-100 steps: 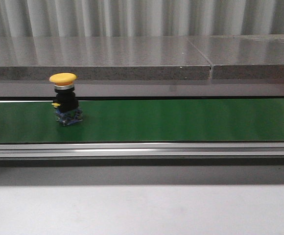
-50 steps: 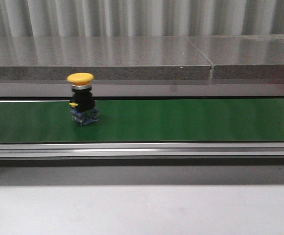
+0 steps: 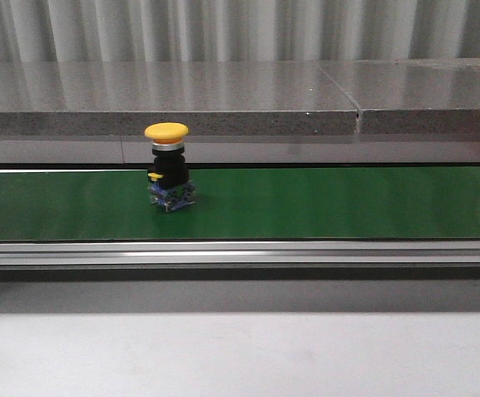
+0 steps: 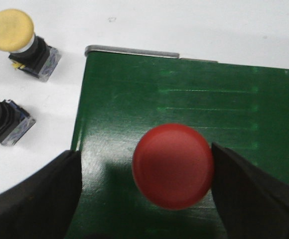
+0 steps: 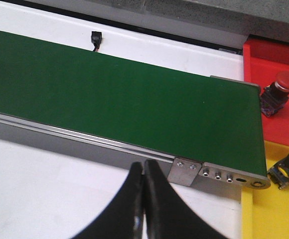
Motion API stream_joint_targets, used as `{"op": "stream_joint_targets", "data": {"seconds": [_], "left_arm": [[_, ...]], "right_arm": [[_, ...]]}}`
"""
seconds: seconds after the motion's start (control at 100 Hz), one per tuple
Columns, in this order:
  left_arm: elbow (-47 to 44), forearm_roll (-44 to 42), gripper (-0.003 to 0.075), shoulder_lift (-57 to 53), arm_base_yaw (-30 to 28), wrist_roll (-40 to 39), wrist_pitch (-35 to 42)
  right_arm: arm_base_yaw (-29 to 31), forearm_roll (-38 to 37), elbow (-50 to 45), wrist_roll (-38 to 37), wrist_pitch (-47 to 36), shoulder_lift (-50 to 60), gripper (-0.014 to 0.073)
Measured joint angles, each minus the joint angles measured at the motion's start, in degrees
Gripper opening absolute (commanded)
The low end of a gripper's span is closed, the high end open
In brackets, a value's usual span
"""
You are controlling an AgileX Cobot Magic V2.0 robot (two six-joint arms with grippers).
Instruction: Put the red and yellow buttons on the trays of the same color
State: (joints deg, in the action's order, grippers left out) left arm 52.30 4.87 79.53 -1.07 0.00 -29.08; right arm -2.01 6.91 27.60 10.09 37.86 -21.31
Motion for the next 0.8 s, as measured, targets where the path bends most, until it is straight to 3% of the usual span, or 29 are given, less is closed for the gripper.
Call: {"op": "stream_joint_targets", "data": {"seconds": [0.14,0.23,0.61,0.8], "left_arm": [[0.00,0.13,0.0511,-3.80,2.86,0.00,0.43],[0.00,0.22,0.0454,-6.44,3.89,0.00,0.43],[-2.06,1.55,-0.0010,-20.47,4.53,0.00,-2.34],[-6.88,2.31,-0.0020,-29.09,4.53,0.00,-2.70]], "right_arm": [[0.00,0.00,0.00,0.00,0.00,0.00,-0.0066],[0.00,0.00,0.00,0.00,0.00,0.00,-0.0066],[0.00,0.00,0.00,0.00,0.00,0.00,-0.0066],[0.00,0.00,0.00,0.00,0.00,0.00,-0.0066]]}}
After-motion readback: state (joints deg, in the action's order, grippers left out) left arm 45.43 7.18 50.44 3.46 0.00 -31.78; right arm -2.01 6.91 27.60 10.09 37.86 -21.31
